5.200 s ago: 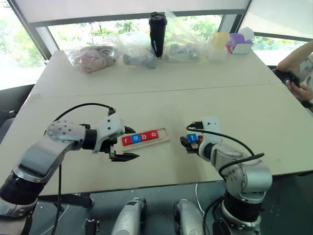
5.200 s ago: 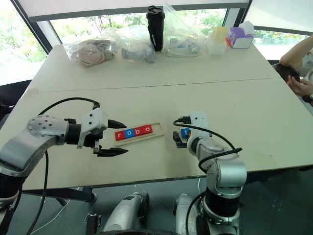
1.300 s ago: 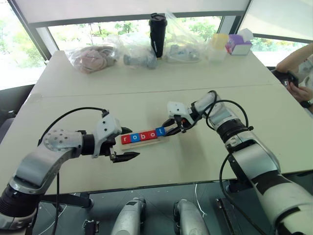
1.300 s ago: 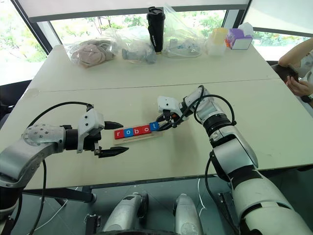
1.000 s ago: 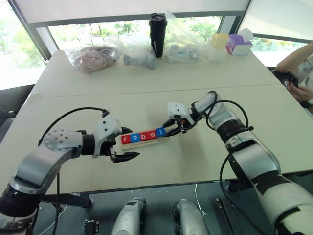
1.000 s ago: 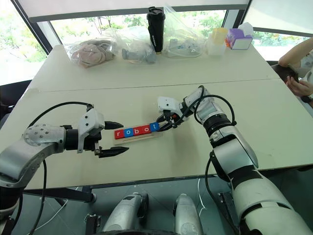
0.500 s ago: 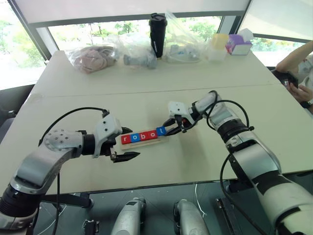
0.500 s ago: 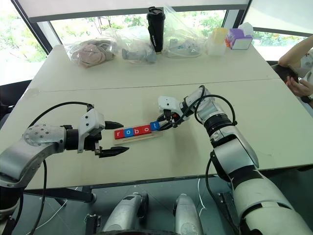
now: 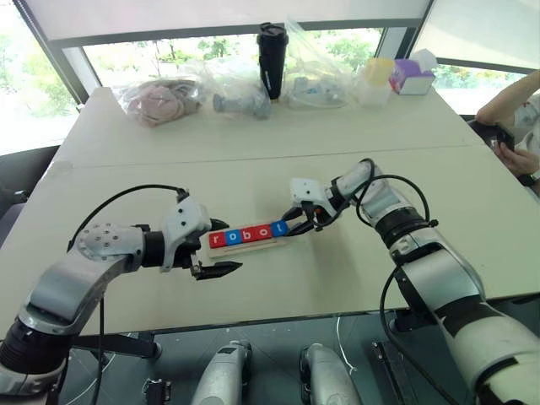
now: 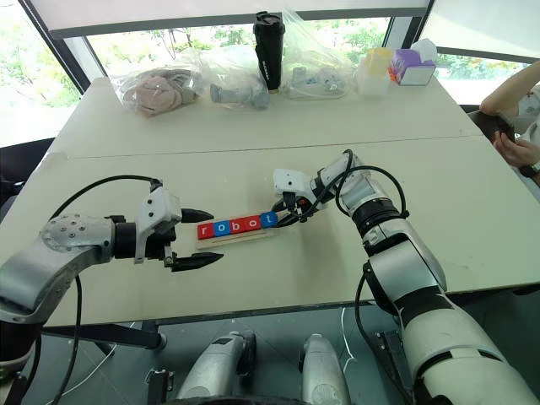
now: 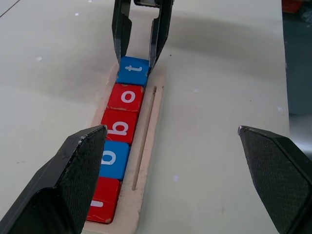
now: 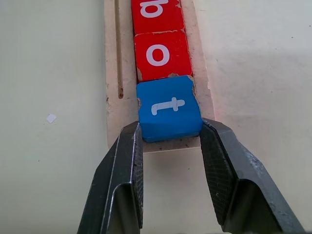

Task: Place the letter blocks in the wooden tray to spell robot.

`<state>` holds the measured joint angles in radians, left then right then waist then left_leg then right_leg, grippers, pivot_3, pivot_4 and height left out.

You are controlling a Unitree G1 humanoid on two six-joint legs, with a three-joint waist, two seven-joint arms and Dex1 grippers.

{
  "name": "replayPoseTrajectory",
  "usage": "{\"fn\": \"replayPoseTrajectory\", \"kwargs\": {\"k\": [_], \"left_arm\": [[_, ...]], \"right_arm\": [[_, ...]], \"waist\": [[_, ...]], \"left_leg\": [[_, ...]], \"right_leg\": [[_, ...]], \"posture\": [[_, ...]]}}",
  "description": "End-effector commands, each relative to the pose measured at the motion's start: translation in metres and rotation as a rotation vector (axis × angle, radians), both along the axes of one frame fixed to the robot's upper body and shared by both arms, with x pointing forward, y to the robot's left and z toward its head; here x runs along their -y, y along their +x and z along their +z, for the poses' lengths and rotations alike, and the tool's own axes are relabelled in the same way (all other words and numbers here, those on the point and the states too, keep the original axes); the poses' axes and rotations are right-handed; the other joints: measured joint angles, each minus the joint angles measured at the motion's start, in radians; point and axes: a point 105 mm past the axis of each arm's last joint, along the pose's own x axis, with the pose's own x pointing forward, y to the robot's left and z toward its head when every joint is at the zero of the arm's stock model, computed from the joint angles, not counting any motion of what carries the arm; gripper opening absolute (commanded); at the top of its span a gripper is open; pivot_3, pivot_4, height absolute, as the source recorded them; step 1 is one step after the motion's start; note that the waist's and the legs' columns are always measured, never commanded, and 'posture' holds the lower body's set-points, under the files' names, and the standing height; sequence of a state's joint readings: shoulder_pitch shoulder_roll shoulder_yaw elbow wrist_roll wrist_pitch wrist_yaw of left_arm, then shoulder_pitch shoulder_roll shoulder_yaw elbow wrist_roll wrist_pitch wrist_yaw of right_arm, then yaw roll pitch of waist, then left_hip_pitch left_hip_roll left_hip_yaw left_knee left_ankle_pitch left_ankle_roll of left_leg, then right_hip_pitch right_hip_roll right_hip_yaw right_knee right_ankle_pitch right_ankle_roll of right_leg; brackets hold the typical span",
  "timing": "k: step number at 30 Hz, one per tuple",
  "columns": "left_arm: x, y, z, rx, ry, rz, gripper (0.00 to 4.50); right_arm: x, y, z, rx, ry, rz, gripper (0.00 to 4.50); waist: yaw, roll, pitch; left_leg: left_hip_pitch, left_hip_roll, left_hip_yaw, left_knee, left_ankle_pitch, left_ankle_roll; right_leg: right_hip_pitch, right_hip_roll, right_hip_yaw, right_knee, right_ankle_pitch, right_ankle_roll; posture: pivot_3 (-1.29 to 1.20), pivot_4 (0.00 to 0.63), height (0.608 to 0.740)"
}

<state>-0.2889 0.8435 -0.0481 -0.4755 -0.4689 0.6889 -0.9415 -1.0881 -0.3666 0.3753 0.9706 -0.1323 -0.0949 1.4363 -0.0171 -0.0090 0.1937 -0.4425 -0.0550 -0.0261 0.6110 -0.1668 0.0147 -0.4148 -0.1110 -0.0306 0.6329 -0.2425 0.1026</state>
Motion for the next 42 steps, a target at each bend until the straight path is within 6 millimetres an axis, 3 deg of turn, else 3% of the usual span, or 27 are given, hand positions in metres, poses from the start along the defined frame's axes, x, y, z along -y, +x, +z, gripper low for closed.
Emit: {"fn": "replayPoseTrajectory", "kwargs": {"k": [1, 2, 9, 13, 18, 26, 42], "left_arm": [[0.007, -0.001, 0.01, 0.038, -0.005, -0.025, 4.5], [0.008, -0.001, 0.01, 0.038, -0.005, -0.025, 4.5], [0.007, -0.001, 0.01, 0.033, -0.003, -0.018, 4.5], [0.006, -0.001, 0.01, 0.032, -0.002, -0.011, 4.5], [0.004, -0.002, 0.009, 0.032, -0.002, -0.006, 4.5], [0.001, -0.001, 0.01, 0.031, 0.0, -0.009, 4.5], [0.002, 0.0, 0.009, 0.03, -0.001, -0.015, 4.5]], "right_arm": [[-0.002, 0.002, 0.006, 0.021, 0.018, -0.002, 1.11], [-0.002, 0.002, 0.006, 0.019, 0.02, -0.002, 1.11], [-0.007, 0.002, 0.009, 0.016, 0.051, 0.0, 4.48], [-0.007, 0.008, 0.025, 0.033, 0.128, -0.044, 4.48], [0.01, 0.02, 0.039, 0.129, 0.149, -0.126, 4.48], [0.021, 0.025, 0.033, 0.185, 0.133, -0.19, 4.48], [0.007, 0.024, 0.015, 0.162, 0.128, -0.198, 4.48]], "waist": [[0.0, 0.0, 0.0], [0.0, 0.0, 0.0], [-0.001, 0.0, 0.0], [0.0, 0.0, 0.0], [0.002, 0.0, 0.0], [-0.002, 0.0, 0.0], [-0.001, 0.0, 0.0]], "left_leg": [[0.0, 0.0, 0.0, 0.0, 0.0, 0.0], [0.0, 0.0, 0.0, 0.0, 0.0, 0.0], [0.0, 0.0, 0.0, 0.0, 0.0, 0.0], [0.0, 0.0, 0.0, 0.0, 0.0, 0.0], [0.0, 0.0, 0.0, 0.0, 0.0, 0.0], [0.0, 0.0, 0.0, -0.001, 0.0, 0.0], [0.0, 0.0, 0.0, 0.0, 0.0, 0.0]], "right_leg": [[0.0, 0.0, 0.0, 0.0, 0.0, 0.0], [0.0, 0.0, 0.0, 0.0, 0.0, 0.0], [0.0, 0.0, 0.0, 0.0, 0.0, 0.0], [0.0, 0.0, 0.0, 0.0, 0.0, 0.0], [0.0, 0.0, 0.0, 0.0, 0.0, 0.0], [0.0, 0.0, 0.001, 0.0, 0.0, 0.0], [0.0, 0.0, 0.001, 0.0, 0.0, 0.0]], "posture": [[0.0, 0.15, 0.74], [0.0, 0.15, 0.74], [0.0, 0.15, 0.74], [0.0, 0.15, 0.74], [0.0, 0.15, 0.74], [0.0, 0.15, 0.74], [0.0, 0.15, 0.74]]}}
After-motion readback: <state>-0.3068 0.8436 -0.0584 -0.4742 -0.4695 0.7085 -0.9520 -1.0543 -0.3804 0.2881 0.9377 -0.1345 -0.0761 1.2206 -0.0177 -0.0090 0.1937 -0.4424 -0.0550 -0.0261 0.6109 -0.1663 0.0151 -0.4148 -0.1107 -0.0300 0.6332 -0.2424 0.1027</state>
